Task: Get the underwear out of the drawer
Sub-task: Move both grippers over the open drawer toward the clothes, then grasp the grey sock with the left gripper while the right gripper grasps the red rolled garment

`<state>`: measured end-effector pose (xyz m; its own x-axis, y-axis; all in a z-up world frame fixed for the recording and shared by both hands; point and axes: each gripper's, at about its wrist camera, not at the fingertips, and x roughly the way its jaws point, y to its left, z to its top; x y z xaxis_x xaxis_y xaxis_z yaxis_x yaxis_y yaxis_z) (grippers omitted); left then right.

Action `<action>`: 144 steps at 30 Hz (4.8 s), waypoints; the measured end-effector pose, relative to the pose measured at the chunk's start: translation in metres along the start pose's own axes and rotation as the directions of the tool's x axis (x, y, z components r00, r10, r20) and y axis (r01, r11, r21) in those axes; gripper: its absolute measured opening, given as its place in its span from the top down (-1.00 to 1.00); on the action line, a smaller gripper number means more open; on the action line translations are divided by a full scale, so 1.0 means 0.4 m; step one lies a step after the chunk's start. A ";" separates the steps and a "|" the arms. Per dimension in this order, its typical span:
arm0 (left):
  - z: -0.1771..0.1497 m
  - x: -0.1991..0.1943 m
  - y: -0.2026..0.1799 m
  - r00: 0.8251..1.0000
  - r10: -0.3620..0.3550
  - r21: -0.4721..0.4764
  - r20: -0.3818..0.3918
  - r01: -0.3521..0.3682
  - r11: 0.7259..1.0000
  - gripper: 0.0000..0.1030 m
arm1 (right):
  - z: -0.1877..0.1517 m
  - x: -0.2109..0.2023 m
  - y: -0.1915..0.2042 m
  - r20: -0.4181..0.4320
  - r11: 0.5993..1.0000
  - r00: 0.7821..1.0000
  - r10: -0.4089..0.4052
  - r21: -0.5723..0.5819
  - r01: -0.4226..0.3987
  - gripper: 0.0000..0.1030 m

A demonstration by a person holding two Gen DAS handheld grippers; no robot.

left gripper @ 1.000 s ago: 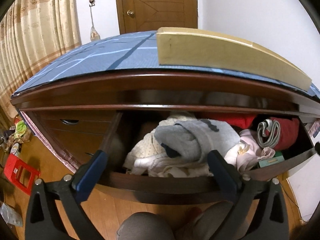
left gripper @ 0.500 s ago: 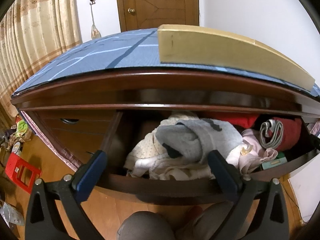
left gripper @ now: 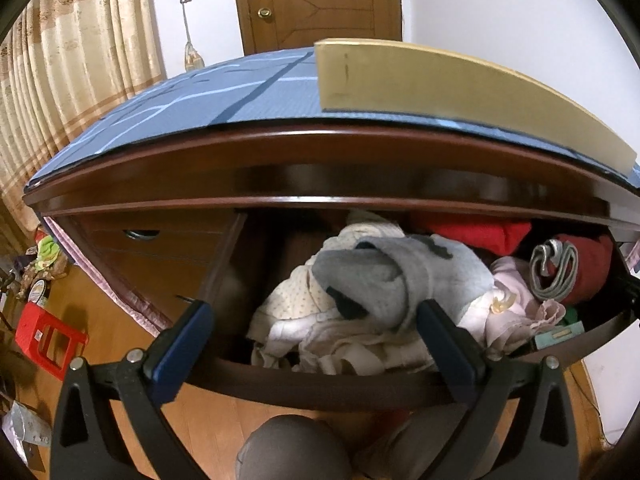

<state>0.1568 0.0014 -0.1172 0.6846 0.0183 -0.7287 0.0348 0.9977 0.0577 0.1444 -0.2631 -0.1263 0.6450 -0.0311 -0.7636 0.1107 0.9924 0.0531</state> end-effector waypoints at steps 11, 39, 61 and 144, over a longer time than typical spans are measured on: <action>-0.023 -0.016 -0.004 1.000 0.017 -0.007 0.010 -0.017 1.000 -1.00 | -0.012 -0.011 -0.002 -0.007 1.000 1.000 -0.004 -0.007 0.003 0.20; -0.074 -0.066 0.041 1.000 -0.017 0.000 0.021 0.017 1.000 -1.00 | -0.099 -0.079 -0.009 -0.019 1.000 1.000 -0.010 -0.012 0.010 0.20; -0.070 -0.058 0.034 1.000 -0.004 -0.001 0.024 0.004 1.000 -0.99 | -0.112 -0.087 -0.003 -0.023 1.000 1.000 -0.001 -0.010 0.001 0.20; 0.025 -0.084 0.055 0.978 -0.189 0.237 -0.090 0.205 0.950 -0.99 | 0.038 0.034 0.104 -0.315 0.798 0.933 0.174 -0.511 -0.321 -0.22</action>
<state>0.1420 0.0221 -0.0847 0.5975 -0.1647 -0.7847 0.3458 0.9359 0.0669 0.1694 -0.2242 -0.1246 0.3832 0.1812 -0.9057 -0.5049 0.8622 -0.0412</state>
